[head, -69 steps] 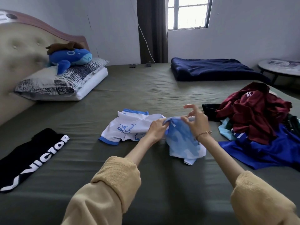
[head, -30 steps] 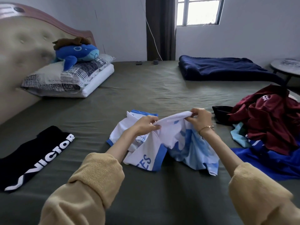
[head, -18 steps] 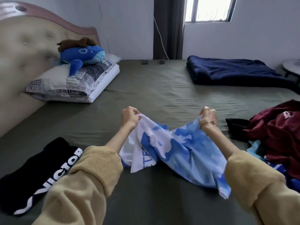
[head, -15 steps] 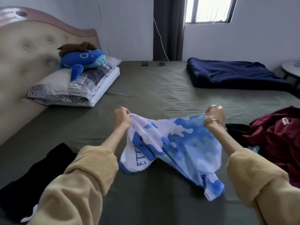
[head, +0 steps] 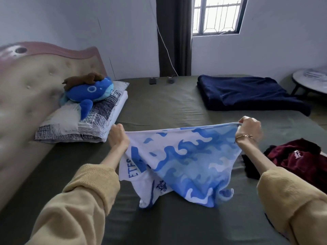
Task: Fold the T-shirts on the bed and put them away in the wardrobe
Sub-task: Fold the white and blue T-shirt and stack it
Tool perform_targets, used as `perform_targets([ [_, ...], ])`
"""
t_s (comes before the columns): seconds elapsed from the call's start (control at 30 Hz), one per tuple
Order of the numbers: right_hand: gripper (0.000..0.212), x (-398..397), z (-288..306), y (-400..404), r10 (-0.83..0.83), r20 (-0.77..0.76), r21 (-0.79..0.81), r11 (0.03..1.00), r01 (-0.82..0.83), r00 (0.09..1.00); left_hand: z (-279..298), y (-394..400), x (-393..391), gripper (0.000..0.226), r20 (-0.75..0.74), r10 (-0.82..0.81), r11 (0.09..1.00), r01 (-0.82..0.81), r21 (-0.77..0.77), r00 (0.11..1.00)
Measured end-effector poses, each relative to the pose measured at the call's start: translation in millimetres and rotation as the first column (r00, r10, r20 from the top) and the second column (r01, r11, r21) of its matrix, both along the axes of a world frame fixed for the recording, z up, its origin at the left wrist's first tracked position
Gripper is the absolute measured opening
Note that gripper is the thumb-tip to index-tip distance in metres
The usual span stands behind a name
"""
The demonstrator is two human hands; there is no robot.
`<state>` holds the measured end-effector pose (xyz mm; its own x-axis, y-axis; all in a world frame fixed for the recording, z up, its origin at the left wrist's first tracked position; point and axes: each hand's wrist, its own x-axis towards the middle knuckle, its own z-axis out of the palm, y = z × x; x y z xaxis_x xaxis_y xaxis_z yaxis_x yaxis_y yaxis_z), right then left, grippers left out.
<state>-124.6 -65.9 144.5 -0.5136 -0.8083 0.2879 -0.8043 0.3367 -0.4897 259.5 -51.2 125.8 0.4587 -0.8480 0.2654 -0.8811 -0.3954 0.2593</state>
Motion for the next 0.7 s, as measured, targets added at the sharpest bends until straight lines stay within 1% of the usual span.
perform_targets([
  [0.07, 0.023, -0.9, 8.9, -9.3, -0.013, -0.082, 0.020, 1.000, 0.014, 0.997, 11.3, -11.5, 3.0, 0.022, 0.069, 0.009, 1.000, -0.010, 0.019, 0.998],
  [0.13, 0.025, -0.2, 17.8, -19.1, -0.033, -0.052, -0.007, 0.999, 0.033, 0.998, 23.3, -20.1, 0.1, 0.021, 0.157, 0.008, 0.999, -0.015, 0.046, 0.988],
  [0.17, 0.025, 0.0, 22.4, -25.3, -0.043, -0.023, -0.015, 0.999, 0.043, 0.999, 29.0, -26.9, -1.9, 0.022, 0.173, 0.006, 0.998, -0.017, 0.067, 0.985],
  [0.2, 0.025, 0.4, 26.7, -31.4, -0.051, -0.010, -0.002, 0.999, 0.051, 0.999, 33.9, -33.5, -3.5, 0.024, 0.145, 0.026, 0.994, -0.041, 0.102, 0.989],
  [0.23, 0.025, 0.7, 30.9, -40.7, -0.052, 0.007, 0.047, 0.998, 0.051, 0.999, 38.3, -43.5, -3.5, 0.026, 0.080, 0.070, 0.986, -0.081, 0.145, 0.994],
  [0.27, 0.025, 0.4, 34.0, -49.2, -0.056, 0.034, 0.120, 0.991, 0.052, 0.998, 40.0, -53.7, -1.5, 0.028, -0.025, 0.123, 0.972, -0.115, 0.206, 0.992],
  [0.3, 0.025, -1.1, 32.8, -60.5, -0.073, 0.099, 0.181, 0.982, 0.054, 0.992, 41.4, -63.0, 1.0, 0.029, -0.164, 0.174, 0.954, -0.125, 0.274, 0.971],
  [0.33, 0.025, -1.6, 31.5, -71.6, -0.088, 0.203, 0.213, 0.976, 0.044, 0.975, 44.4, -71.1, 3.0, 0.029, -0.330, 0.221, 0.937, -0.106, 0.334, 0.918],
  [0.37, 0.023, -1.9, 28.5, -84.6, -0.101, 0.337, 0.213, 0.977, 0.029, 0.936, 47.3, -80.5, 3.1, 0.027, -0.495, 0.265, 0.921, -0.066, 0.384, 0.828],
  [0.4, 0.020, -0.9, 26.4, -95.5, -0.107, 0.491, 0.182, 0.983, 0.018, 0.864, 50.4, -88.3, 1.5, 0.023, -0.640, 0.314, 0.909, -0.028, 0.415, 0.701],
  [0.43, 0.020, -0.3, 23.0, -108.1, -0.103, 0.639, 0.133, 0.991, 0.022, 0.762, 52.7, -97.1, -1.2, 0.018, -0.749, 0.346, 0.911, -0.010, 0.413, 0.564],
  [0.47, 0.019, 1.3, 22.2, -121.4, -0.095, 0.759, 0.104, 0.994, 0.025, 0.644, 51.6, -110.0, -5.5, 0.014, -0.825, 0.351, 0.927, -0.039, 0.374, 0.443],
  [0.5, 0.017, 1.8, 21.0, -132.4, -0.074, 0.836, 0.067, 0.997, 0.033, 0.543, 50.9, -120.2, -10.9, 0.013, -0.886, 0.320, 0.947, -0.098, 0.305, 0.335],
  [0.53, 0.016, 2.5, 22.7, -143.0, -0.041, 0.874, 0.033, 0.999, 0.025, 0.485, 51.5, -129.9, -17.8, 0.014, -0.931, 0.260, 0.961, -0.161, 0.224, 0.258],
  [0.57, 0.016, 3.8, 26.2, -152.7, -0.006, 0.900, -0.004, 1.000, 0.023, 0.436, 52.3, -139.1, -23.9, 0.019, -0.956, 0.186, 0.967, -0.217, 0.137, 0.227],
  [0.6, 0.014, 5.3, 32.6, -160.3, 0.017, 0.911, -0.030, 0.999, 0.025, 0.411, 54.0, -147.1, -30.8, 0.024, -0.964, 0.115, 0.963, -0.265, 0.049, 0.239],
  [0.63, 0.013, 4.2, 37.6, -169.3, 0.055, 0.913, -0.072, 0.997, 0.027, 0.404, 56.9, -155.5, -36.5, 0.028, -0.958, 0.053, 0.951, -0.306, -0.038, 0.282],
  [0.67, 0.012, 3.8, 44.8, -177.7, 0.091, 0.908, -0.115, 0.993, 0.034, 0.409, 59.1, -164.9, -39.5, 0.032, -0.932, 0.002, 0.936, -0.329, -0.126, 0.363],
  [0.7, 0.011, 2.8, 52.4, -184.8, 0.130, 0.895, -0.160, 0.987, 0.035, 0.426, 62.5, -173.6, -41.2, 0.034, -0.884, -0.028, 0.922, -0.331, -0.204, 0.467],
])
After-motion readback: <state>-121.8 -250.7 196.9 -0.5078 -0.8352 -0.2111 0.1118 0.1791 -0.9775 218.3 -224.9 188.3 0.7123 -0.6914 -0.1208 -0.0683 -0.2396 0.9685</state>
